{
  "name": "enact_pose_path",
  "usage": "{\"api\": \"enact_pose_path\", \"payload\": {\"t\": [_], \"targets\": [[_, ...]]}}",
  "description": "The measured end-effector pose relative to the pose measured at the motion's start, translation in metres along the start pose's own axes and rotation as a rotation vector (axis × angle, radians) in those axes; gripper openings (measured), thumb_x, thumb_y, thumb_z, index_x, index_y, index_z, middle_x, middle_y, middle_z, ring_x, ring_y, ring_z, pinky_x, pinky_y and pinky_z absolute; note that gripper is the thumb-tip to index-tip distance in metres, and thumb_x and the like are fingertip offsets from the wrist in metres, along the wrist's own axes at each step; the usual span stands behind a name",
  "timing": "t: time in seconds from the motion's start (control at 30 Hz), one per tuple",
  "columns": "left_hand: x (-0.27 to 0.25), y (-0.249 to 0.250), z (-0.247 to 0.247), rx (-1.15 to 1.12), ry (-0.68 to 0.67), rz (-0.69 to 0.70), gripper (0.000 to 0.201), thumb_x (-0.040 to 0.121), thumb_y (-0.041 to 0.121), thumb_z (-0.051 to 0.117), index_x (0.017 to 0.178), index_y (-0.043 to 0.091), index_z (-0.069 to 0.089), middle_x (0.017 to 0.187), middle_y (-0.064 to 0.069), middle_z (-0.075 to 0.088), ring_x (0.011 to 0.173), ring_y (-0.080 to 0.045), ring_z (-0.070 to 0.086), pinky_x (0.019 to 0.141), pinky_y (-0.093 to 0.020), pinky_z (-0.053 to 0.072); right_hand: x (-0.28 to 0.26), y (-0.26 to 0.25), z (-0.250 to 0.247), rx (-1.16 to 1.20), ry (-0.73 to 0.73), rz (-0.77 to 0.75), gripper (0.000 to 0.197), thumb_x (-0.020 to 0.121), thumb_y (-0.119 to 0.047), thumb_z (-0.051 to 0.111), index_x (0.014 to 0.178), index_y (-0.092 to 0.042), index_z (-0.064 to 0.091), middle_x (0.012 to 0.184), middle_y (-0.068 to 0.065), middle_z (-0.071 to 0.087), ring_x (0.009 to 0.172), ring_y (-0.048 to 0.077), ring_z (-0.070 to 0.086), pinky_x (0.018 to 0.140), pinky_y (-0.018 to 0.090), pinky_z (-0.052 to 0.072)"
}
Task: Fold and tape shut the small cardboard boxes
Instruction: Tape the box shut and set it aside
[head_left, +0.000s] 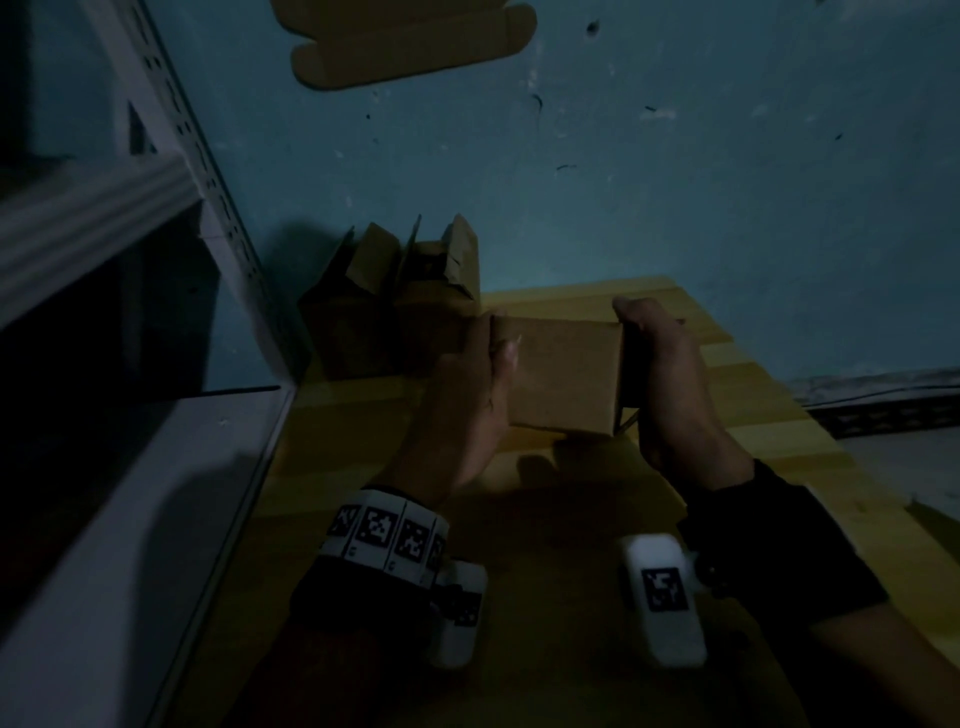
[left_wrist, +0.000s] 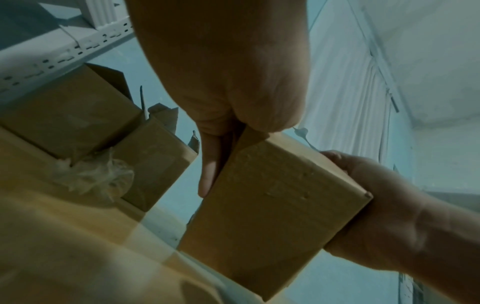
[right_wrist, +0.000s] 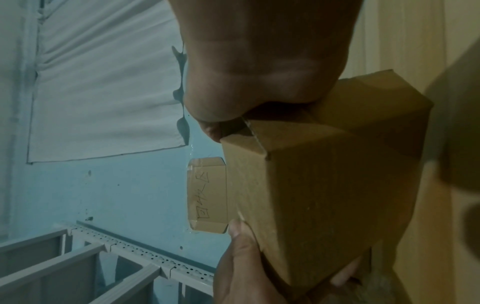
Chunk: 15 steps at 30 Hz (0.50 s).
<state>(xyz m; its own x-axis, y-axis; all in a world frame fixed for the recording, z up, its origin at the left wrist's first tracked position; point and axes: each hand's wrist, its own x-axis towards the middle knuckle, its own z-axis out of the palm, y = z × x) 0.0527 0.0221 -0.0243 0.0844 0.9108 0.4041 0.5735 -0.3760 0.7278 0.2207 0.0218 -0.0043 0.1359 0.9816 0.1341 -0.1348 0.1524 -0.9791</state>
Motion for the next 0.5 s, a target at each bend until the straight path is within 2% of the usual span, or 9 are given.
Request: {"api": "enact_pose_path", "payload": {"t": [0.07,0.13,0.2,0.27,0.33,0.4,0.5], "targets": [[-0.0007,0.0013,-0.0004,-0.022,0.003,-0.002,0.043,0.106,0.034,0.031,0.144,0.018,0.039,0.069,0.003,0.052,0.044,-0.002,0.049,0.039,-0.015,0.034,0.0005,0.0002,-0.0006,0.001,0.005,-0.001,0.04,0.101,-0.04,0.051,0.061,-0.03,0.051,0.065,-0.01,0.056,0.064,0.011,0.06,0.063,0.031,0.044],[-0.0024,0.0024,-0.0032,-0.088,0.0,0.03,0.038,0.106,0.033,0.031,0.135,0.015,0.048,0.066,0.004,0.051,0.045,-0.007,0.044,0.043,-0.025,0.036,0.0007,0.0003,-0.0007,0.002,0.005,0.012,0.045,0.101,-0.039,0.051,0.057,-0.031,0.054,0.061,-0.012,0.056,0.059,0.008,0.059,0.062,0.031,0.043],[-0.0038,0.0024,-0.0065,-0.183,0.017,0.071,0.027,0.107,0.031,0.036,0.114,0.015,0.056,0.061,0.007,0.046,0.047,-0.01,0.039,0.045,-0.031,0.035,-0.0002,0.0004,0.0,0.008,0.001,0.017,0.043,0.101,-0.04,0.051,0.059,-0.03,0.053,0.06,-0.012,0.056,0.059,0.008,0.059,0.062,0.031,0.043],[-0.003,0.0031,-0.0065,-0.218,0.041,0.08,0.028,0.104,0.038,0.042,0.092,0.017,0.057,0.06,0.003,0.044,0.049,-0.013,0.04,0.047,-0.032,0.037,-0.0013,0.0001,0.0014,-0.017,-0.006,0.006,0.039,0.101,-0.041,0.05,0.066,-0.025,0.052,0.061,-0.012,0.058,0.06,0.008,0.061,0.06,0.029,0.045],[-0.0025,0.0035,-0.0039,-0.19,0.055,0.04,0.039,0.097,0.049,0.053,0.08,0.014,0.055,0.065,-0.007,0.05,0.055,-0.015,0.047,0.052,-0.024,0.041,-0.0019,-0.0003,0.0029,-0.038,-0.016,-0.014,0.038,0.102,-0.04,0.049,0.069,-0.023,0.055,0.061,-0.011,0.061,0.06,0.009,0.064,0.055,0.024,0.049],[-0.0024,0.0009,-0.0027,-0.155,0.062,0.01,0.034,0.096,0.046,0.056,0.079,0.016,0.057,0.071,-0.007,0.057,0.06,-0.013,0.053,0.056,-0.016,0.042,-0.0015,-0.0008,0.0038,-0.03,-0.012,-0.018,0.037,0.102,-0.04,0.051,0.069,-0.023,0.056,0.062,-0.009,0.062,0.061,0.01,0.064,0.053,0.024,0.048],[-0.0033,0.0005,-0.0033,-0.062,0.053,0.034,0.032,0.1,0.043,0.044,0.086,0.018,0.057,0.069,-0.002,0.057,0.059,-0.009,0.054,0.051,-0.015,0.041,0.0004,-0.0009,0.0023,-0.017,-0.002,-0.027,0.038,0.1,-0.041,0.052,0.066,-0.026,0.053,0.063,-0.01,0.058,0.063,0.011,0.062,0.056,0.027,0.047]]}}
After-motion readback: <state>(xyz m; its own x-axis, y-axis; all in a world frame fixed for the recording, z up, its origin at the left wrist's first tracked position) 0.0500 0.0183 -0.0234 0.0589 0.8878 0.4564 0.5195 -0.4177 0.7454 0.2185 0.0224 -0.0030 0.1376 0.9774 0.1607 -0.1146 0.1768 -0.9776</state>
